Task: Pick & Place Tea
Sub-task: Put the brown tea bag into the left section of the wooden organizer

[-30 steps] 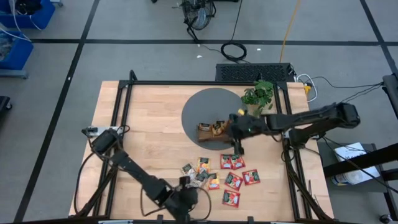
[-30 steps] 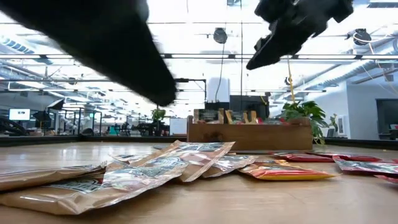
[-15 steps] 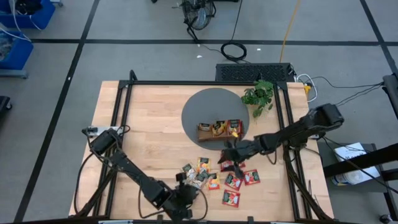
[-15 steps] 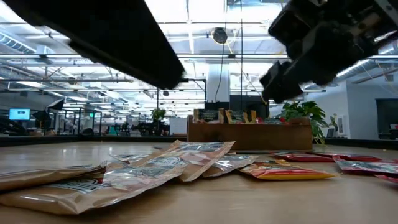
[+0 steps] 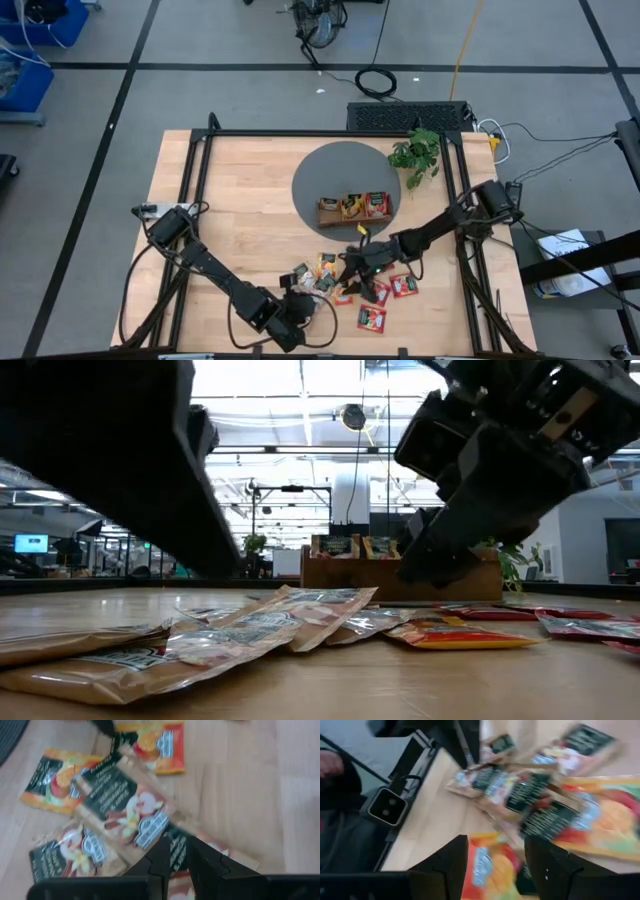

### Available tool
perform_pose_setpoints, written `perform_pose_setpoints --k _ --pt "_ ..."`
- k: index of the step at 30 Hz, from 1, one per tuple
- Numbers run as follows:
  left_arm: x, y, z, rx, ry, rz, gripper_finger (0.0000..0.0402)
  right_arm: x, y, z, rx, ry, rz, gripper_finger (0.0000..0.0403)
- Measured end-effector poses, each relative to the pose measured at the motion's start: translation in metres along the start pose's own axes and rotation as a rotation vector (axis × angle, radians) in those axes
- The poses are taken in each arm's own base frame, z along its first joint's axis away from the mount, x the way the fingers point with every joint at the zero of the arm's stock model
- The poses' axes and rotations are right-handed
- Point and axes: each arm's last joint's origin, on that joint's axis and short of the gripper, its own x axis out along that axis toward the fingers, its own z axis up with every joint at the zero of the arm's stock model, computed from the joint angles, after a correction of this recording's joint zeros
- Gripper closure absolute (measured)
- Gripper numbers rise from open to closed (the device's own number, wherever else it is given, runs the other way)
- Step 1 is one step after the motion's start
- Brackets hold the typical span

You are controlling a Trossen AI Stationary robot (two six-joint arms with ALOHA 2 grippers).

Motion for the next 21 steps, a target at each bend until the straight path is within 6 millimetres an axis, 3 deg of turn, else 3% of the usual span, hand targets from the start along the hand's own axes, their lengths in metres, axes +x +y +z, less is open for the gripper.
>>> perform_pose_setpoints --k 8,21 --pt "0.002 0.004 -0.002 -0.013 0.017 0.02 0.0332 0.025 -0.001 0.002 -0.006 0.012 0.009 0.0222" --pt "0.02 0.017 -0.017 -0.068 0.013 0.009 0.0332 0.026 -0.013 0.004 0.037 0.012 -0.024 0.0222"
